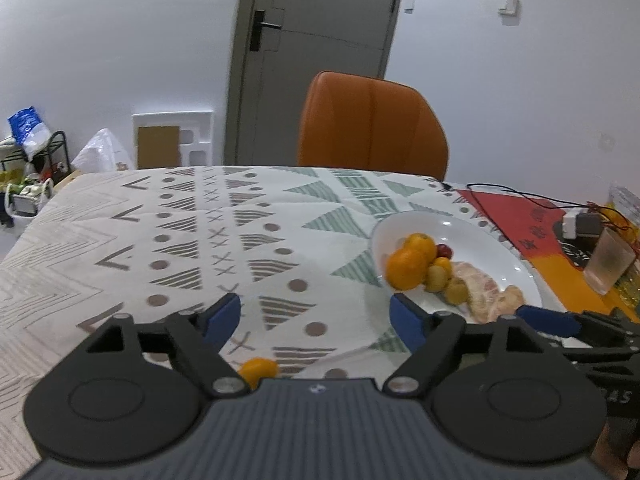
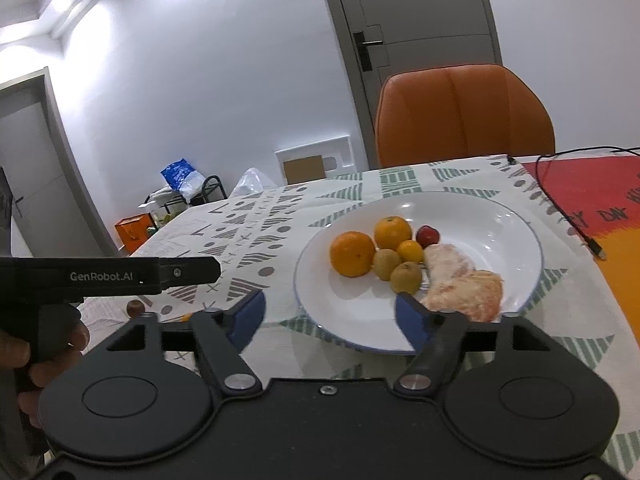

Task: Organize fruits
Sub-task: 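Move both open tools back toward the last fruits on the table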

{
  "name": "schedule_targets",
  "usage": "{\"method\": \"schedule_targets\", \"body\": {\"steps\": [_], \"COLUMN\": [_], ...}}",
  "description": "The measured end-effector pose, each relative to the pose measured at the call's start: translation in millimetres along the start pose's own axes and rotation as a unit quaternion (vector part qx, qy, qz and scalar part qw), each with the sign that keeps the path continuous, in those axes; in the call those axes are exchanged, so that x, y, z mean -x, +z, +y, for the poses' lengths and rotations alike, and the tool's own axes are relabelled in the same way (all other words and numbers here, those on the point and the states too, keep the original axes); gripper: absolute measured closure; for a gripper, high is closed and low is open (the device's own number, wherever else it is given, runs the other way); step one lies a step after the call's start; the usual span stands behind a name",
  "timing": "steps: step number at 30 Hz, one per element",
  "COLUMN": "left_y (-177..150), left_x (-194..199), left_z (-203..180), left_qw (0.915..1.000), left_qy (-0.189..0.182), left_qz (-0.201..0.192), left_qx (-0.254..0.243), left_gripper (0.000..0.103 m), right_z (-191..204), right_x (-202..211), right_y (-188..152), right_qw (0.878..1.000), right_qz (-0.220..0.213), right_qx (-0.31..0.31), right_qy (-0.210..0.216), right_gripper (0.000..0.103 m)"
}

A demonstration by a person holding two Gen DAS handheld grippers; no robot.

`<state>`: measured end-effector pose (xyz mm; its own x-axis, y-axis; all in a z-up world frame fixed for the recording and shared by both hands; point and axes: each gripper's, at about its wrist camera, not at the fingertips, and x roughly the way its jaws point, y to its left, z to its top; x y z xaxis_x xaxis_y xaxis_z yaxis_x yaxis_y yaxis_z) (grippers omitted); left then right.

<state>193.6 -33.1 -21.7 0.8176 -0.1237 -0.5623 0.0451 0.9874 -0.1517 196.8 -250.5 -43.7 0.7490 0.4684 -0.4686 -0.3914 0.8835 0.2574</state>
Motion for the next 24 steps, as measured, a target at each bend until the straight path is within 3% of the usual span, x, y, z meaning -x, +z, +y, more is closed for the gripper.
{"method": "schedule_targets", "body": {"steps": [4, 10, 24], "left_y": [-3.0, -8.5, -18.5], "left_x": [1.0, 2.5, 10.1], "left_z": [8.9, 20.8, 52.8], "left_qw": [0.9999, 0.9996, 0.9984], "left_qy": [0.016, 0.026, 0.046], "left_qz": [0.005, 0.011, 0.014], "left_qx": [0.002, 0.007, 0.031], "left_gripper": [0.016, 0.014, 0.014], "right_z": [7.4, 16.3, 41.6], "right_x": [-2.8, -7.6, -23.4], "right_y": [-0.2, -0.5, -3.4], "right_qw": [1.000, 1.000, 0.999], "right_qz": [-0.007, -0.004, 0.009], "right_qx": [0.005, 0.010, 0.030], "right_qy": [0.002, 0.012, 0.034], "right_gripper": [0.007, 0.000, 0.000]}}
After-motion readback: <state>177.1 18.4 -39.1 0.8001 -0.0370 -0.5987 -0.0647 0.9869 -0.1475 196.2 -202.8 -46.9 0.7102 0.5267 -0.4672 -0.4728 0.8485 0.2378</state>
